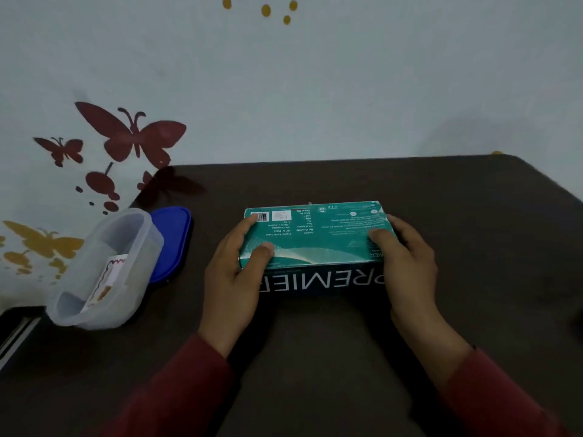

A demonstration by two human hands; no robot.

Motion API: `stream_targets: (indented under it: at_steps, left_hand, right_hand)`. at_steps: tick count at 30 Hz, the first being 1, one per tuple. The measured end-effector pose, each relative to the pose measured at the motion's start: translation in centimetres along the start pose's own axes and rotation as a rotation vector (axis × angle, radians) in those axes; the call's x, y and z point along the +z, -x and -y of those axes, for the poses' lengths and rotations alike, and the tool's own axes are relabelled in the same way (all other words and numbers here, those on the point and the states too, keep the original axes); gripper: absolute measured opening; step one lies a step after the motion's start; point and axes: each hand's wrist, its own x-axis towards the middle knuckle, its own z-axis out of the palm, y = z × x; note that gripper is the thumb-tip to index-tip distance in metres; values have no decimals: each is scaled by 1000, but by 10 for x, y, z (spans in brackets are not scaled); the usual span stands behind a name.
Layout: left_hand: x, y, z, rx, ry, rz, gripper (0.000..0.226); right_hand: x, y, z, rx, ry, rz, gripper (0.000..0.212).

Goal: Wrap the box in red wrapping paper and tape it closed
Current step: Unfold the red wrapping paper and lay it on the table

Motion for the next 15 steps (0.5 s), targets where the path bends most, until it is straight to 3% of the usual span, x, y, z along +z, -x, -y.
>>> stream_targets:
  at_steps: [5,15]
  left_hand:
    - [-1,2,2,-2,1,-4,45]
    - [-3,10,1,34,-3,-24,70]
  right_hand:
    - [-6,8,1,-84,83,29,26]
    - [-10,35,8,-234,173,-5,34]
